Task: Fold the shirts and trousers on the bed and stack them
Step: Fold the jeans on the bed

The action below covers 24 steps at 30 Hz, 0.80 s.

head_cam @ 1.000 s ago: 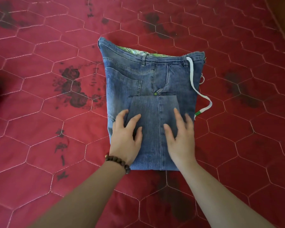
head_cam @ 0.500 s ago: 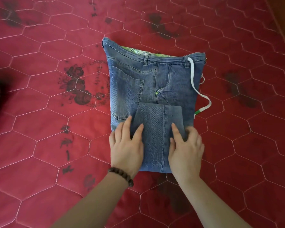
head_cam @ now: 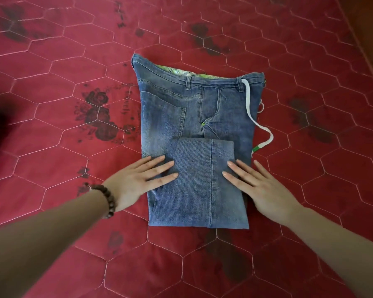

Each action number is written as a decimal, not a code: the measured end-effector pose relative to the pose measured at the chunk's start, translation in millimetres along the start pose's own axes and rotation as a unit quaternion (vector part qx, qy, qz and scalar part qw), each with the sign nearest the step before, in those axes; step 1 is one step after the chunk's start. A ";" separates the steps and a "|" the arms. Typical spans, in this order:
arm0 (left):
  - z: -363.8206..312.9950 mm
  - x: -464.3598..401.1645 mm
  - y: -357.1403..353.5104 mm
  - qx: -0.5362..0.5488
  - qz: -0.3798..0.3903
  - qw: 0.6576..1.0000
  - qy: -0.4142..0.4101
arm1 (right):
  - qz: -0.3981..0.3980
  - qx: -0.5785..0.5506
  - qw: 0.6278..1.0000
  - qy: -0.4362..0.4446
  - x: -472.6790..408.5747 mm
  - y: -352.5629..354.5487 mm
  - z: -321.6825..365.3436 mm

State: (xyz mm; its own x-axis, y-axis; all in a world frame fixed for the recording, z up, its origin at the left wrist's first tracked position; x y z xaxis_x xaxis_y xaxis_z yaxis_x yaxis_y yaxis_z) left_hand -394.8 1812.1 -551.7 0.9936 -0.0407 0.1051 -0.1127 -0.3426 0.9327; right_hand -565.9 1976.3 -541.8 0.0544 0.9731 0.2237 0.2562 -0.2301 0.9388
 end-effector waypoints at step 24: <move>9.0 -13.4 19.8 0.375 0.037 0.911 0.170 | 0.066 -0.372 0.923 -0.073 -17.2 31.2 -15.4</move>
State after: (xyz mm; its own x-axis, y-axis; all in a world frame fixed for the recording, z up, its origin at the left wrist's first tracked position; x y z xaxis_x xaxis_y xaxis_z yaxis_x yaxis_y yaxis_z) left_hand -410.4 1797.4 -537.7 0.9123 0.1588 0.3775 -0.0231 -0.9003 0.4346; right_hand -573.7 1952.3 -512.3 0.1814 0.9143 0.3622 -0.4927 -0.2343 0.8381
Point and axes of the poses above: each hand's wrist, its own x-axis away from the middle knuckle, its own y-axis out of the back of the hand, z = x × y, the point moved 10 cm from there along -x, towards the middle knuckle, and after that the axes turned 15 degrees about x, right-handed, at the moved point
